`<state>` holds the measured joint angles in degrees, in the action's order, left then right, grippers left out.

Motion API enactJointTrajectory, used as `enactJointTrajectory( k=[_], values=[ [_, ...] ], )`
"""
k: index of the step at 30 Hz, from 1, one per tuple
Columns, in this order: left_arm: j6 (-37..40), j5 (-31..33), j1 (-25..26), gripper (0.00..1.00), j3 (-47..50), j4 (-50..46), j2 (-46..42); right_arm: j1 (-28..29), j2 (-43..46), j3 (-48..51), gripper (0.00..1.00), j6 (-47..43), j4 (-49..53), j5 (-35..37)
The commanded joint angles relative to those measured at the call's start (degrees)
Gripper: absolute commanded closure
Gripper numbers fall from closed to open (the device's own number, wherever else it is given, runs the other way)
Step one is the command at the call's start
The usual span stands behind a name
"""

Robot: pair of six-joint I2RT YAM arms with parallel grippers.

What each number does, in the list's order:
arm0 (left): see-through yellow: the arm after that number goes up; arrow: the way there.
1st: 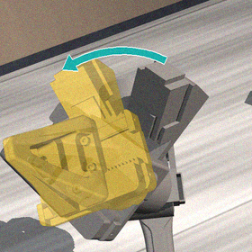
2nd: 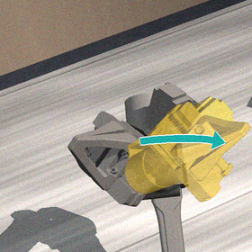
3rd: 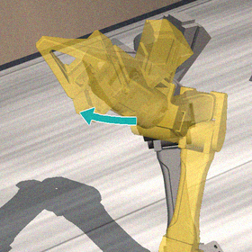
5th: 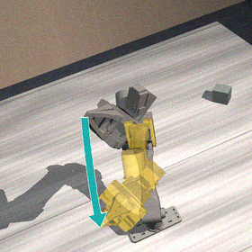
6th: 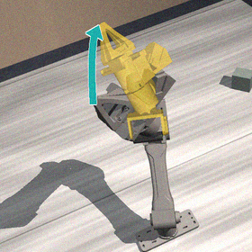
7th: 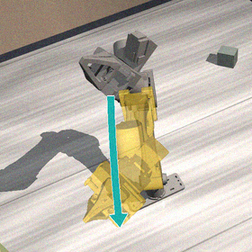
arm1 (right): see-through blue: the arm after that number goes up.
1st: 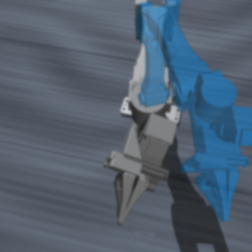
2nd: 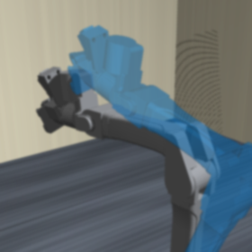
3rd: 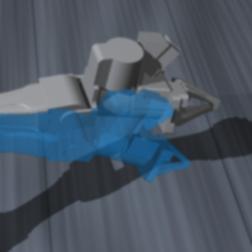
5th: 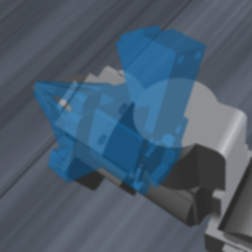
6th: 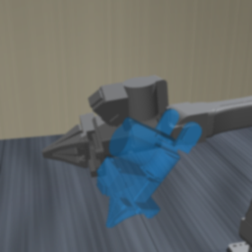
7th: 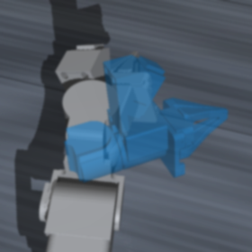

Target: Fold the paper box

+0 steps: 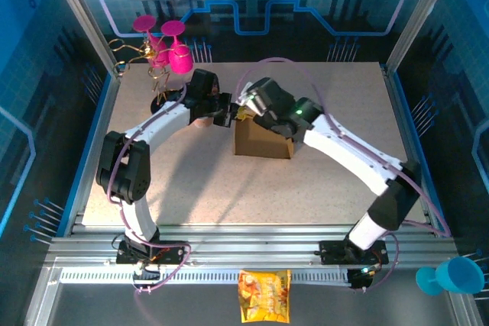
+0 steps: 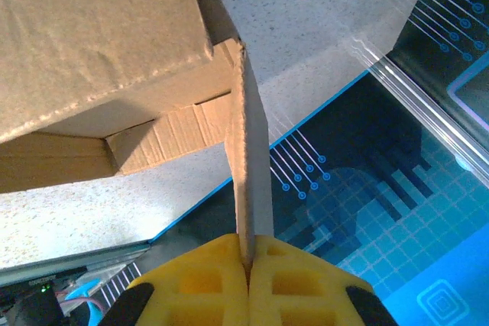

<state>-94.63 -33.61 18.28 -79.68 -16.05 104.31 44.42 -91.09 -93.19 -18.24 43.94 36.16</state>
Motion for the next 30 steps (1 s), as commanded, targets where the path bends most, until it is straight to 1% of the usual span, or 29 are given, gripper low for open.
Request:
enactJointTrajectory(
  k=[1,2,3,4,7,9,11,12,16,19,24,27,30],
  values=[
    [0.2,-3.5,-1.7,1.00,1.9,2.3,-2.3,-4.9,8.1,-0.6,0.31,11.7,-0.4,-7.1],
    [0.4,-3.9,-2.0,1.00,2.2,2.4,-2.2,-7.1,9.6,0.6,0.30,14.3,-0.7,-8.9],
    [0.7,-4.4,-2.3,1.00,2.5,2.8,-2.1,-10.8,10.7,1.6,0.30,18.5,-0.2,-12.8],
    [1.0,-4.9,-2.5,1.00,2.8,3.1,-2.0,-15.6,11.5,2.3,0.30,23.3,0.6,-18.6],
    [2.1,-6.6,-3.1,1.00,3.2,4.2,-1.3,-28.6,10.7,4.1,0.30,36.8,3.3,-32.5],
    [2.9,-7.7,-3.3,1.00,3.1,4.6,-0.6,-34.6,8.3,4.2,0.32,42.3,5.4,-40.1],
    [3.5,-8.2,-3.5,1.00,3.4,5.3,-0.1,-38.6,5.4,4.3,0.36,46.5,7.1,-46.6],
    [3.6,-8.3,-3.6,1.00,3.5,5.4,0.1,-39.7,3.7,4.0,0.38,47.8,8.0,-49.4],
    [3.1,-8.4,-3.8,1.00,4.5,6.9,0.3,-40.6,-2.7,1.3,0.39,50.3,12.4,-53.9],
    [3.0,-8.5,-3.7,1.00,4.6,7.2,0.4,-40.6,-5.7,1.8,0.42,52.8,11.1,-58.5],
    [2.8,-8.6,-3.8,1.00,4.7,7.7,0.2,-39.6,-7.3,4.3,0.42,55.4,5.8,-60.7],
    [2.8,-8.5,-3.8,1.00,4.9,7.7,0.1,-38.8,-8.4,4.7,0.43,55.6,4.9,-61.0],
    [2.5,-8.5,-3.8,1.00,5.2,8.1,-0.1,-38.6,-9.1,5.9,0.44,57.2,3.5,-63.4]
  ],
)
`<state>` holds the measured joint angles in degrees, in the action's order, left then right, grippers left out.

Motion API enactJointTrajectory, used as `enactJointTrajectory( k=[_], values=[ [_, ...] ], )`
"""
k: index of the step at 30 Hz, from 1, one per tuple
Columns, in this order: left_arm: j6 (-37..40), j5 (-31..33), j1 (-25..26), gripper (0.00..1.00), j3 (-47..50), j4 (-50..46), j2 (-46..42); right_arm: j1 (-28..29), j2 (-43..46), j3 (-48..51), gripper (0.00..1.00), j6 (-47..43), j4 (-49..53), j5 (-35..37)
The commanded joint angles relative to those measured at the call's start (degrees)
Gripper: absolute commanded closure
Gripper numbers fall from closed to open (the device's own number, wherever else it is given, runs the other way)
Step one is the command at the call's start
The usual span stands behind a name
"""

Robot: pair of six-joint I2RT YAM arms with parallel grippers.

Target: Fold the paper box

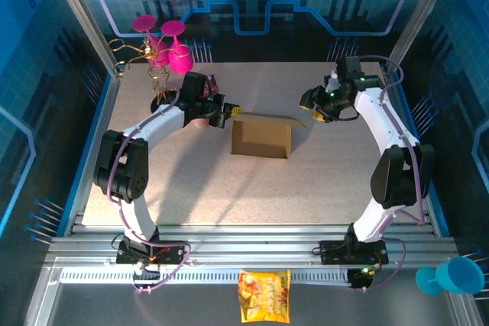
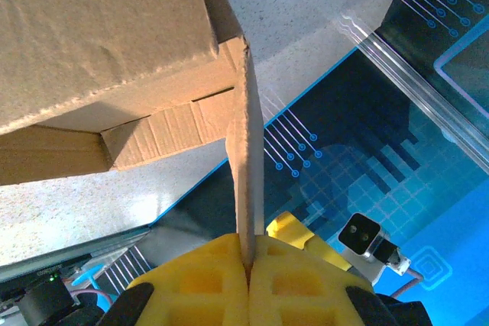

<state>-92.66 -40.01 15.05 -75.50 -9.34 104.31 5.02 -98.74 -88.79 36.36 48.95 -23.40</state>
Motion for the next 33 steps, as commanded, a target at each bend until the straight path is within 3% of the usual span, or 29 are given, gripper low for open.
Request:
enactJointTrajectory(
  k=[1,9,20,26,31,33],
  values=[
    [0.5,-2.0,-0.5,1.00,1.0,1.6,-0.1,1.0,-1.3,2.3,0.44,3.4,-2.5,-4.3],
    [0.4,-1.9,-0.5,1.00,1.1,1.6,0.0,2.8,1.4,8.0,0.47,8.5,-7.6,-7.0],
    [1.0,-2.2,-0.5,1.00,1.8,2.0,0.6,4.0,2.4,10.6,0.61,12.3,-11.1,-9.2],
    [2.3,-2.5,-0.5,1.00,4.0,2.9,1.0,5.8,1.8,11.5,0.73,12.7,-11.9,-7.5],
    [5.4,-3.0,-0.6,1.00,4.6,1.0,1.8,7.3,1.0,11.7,0.75,11.2,-11.5,-4.3],
    [7.5,-3.0,-0.8,0.86,4.8,-1.1,2.0,8.0,0.7,11.6,0.76,10.3,-11.1,-2.8]
  ],
)
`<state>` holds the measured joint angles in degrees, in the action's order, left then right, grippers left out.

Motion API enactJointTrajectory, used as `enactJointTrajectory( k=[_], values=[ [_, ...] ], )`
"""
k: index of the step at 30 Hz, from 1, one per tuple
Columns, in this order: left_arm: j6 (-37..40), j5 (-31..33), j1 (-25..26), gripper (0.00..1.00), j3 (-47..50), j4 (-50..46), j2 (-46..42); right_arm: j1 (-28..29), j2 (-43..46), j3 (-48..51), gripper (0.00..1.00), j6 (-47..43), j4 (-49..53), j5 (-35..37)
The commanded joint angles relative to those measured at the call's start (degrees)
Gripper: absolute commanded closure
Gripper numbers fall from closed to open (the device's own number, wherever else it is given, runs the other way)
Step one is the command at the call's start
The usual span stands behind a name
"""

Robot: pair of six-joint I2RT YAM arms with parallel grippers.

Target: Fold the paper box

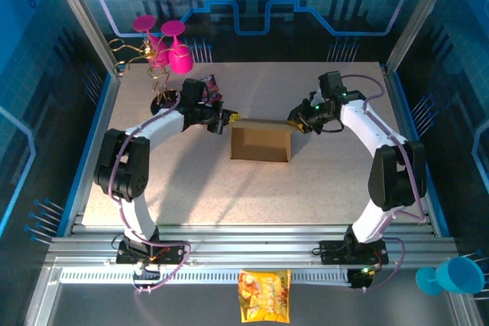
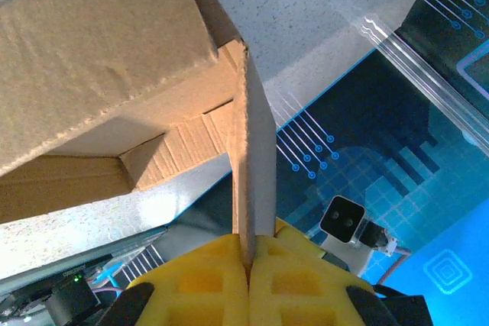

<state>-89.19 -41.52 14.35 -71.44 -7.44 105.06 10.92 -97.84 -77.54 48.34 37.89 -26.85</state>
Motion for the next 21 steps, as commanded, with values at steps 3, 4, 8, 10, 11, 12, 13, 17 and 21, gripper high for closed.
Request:
enactJointTrajectory(
  k=[3,4,8,10,11,12,13,17,21],
  values=[
    [7.4,-1.1,-0.5,0.70,0.5,-6.9,1.0,3.0,-0.5,-0.2,0.77,-3.2,1.0,3.0],
    [8.8,-0.9,-0.5,0.68,0.3,-8.5,1.0,3.4,-0.6,-0.1,0.77,-3.5,1.2,3.7],
    [14.7,0.3,-0.7,0.66,0.1,-13.9,1.2,5.1,-0.1,0.5,0.78,-5.0,1.4,6.8],
    [15.5,0.5,-0.7,0.66,1.0,-14.2,1.2,5.7,0.0,0.9,0.78,-5.5,1.5,8.1],
    [16.3,1.0,-0.7,0.66,1.3,-14.8,1.1,6.0,0.0,1.0,0.78,-5.8,1.8,8.8],
    [17.3,1.6,-0.7,0.66,1.0,-16.1,1.2,6.3,0.1,1.1,0.78,-6.1,2.0,9.4],
    [18.5,2.1,-0.7,0.65,0.6,-17.4,1.0,6.6,0.0,1.3,0.78,-6.5,2.1,9.9],
    [23.8,4.3,-0.8,0.57,-2.5,-24.0,1.1,7.0,-0.3,2.7,0.80,-7.7,2.2,12.0],
    [27.2,5.8,-1.0,0.54,-4.8,-28.7,1.0,6.9,0.0,3.9,0.82,-8.0,1.6,13.0]
  ],
)
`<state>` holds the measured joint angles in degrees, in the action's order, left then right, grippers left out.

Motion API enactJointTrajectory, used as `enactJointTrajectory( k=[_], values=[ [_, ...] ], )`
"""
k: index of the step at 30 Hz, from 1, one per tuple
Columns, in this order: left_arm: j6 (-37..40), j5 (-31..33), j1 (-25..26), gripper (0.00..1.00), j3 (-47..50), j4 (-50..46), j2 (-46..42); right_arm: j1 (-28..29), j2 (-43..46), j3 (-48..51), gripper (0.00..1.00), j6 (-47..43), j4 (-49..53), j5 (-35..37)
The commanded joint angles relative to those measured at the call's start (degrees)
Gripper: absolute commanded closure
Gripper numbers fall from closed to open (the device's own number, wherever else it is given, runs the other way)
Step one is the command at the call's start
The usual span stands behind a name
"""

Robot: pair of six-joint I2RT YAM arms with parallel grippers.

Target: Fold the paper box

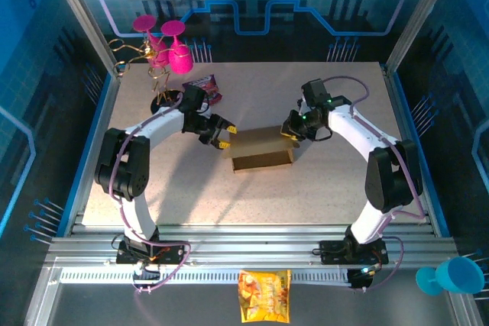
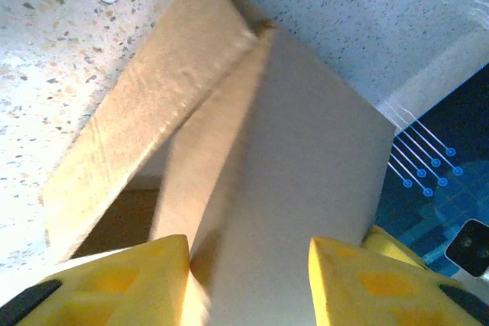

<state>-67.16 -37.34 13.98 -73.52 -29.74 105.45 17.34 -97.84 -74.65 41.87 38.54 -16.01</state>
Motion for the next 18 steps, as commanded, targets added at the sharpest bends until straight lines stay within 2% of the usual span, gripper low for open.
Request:
enactJointTrajectory(
  k=[1,9,18],
  values=[
    [5.8,1.9,-0.7,0.54,-2.9,-7.0,0.5,0.5,0.0,1.1,0.82,-1.5,0.8,2.1],
    [6.7,2.3,-0.6,0.66,-1.7,-6.8,0.6,0.6,-0.3,1.6,0.83,-1.5,0.5,2.3],
    [9.7,3.4,0.9,0.65,1.7,-6.7,-0.2,0.8,-0.2,4.1,0.83,-5.0,0.0,3.8]
  ],
)
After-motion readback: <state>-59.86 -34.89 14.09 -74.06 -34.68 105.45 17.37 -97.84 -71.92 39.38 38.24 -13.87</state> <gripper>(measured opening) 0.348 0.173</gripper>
